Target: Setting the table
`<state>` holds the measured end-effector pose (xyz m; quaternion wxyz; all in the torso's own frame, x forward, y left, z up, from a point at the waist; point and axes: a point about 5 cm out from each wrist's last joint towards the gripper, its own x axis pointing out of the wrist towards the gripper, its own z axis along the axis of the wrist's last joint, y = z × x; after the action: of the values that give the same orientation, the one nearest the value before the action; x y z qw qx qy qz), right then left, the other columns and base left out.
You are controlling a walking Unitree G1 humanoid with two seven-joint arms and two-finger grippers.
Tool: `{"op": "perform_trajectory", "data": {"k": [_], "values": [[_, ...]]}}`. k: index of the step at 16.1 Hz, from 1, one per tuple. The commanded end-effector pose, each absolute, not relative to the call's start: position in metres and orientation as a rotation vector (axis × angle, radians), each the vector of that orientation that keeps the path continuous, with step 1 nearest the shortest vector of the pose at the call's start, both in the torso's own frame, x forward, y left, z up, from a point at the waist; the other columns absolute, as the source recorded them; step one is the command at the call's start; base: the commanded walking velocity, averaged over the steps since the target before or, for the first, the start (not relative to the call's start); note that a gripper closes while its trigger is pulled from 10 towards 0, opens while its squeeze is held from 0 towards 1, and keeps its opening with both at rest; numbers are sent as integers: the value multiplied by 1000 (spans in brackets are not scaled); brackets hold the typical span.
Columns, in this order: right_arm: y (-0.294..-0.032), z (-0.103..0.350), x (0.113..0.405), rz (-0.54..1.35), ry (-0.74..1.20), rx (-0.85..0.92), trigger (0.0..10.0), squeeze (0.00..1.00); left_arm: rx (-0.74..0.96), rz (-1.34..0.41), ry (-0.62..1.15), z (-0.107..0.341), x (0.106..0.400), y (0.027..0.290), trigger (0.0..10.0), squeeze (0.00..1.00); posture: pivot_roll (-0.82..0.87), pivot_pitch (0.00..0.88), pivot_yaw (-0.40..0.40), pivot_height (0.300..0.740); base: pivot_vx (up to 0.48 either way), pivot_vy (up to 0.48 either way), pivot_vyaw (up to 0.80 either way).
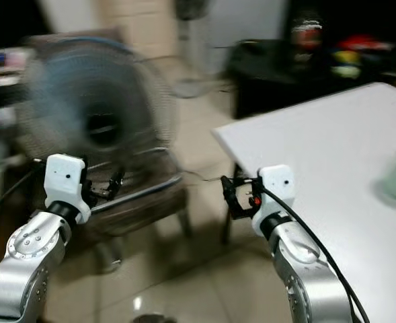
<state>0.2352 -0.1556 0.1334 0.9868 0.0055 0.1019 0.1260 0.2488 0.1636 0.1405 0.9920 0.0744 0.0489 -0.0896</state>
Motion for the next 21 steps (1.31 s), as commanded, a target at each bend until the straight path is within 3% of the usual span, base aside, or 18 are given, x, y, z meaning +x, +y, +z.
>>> {"op": "perform_trajectory", "data": {"k": [1,21], "values": [[-152,135,236,257,196,17,10000,1000,160,-177,89,144,250,166,10000,0,94,0,47,740,0,0,800],[-147,134,240,294,189,9,10000,1000,160,-186,70,149,253,165,10000,0,106,0,42,740,0,0,800]]}}
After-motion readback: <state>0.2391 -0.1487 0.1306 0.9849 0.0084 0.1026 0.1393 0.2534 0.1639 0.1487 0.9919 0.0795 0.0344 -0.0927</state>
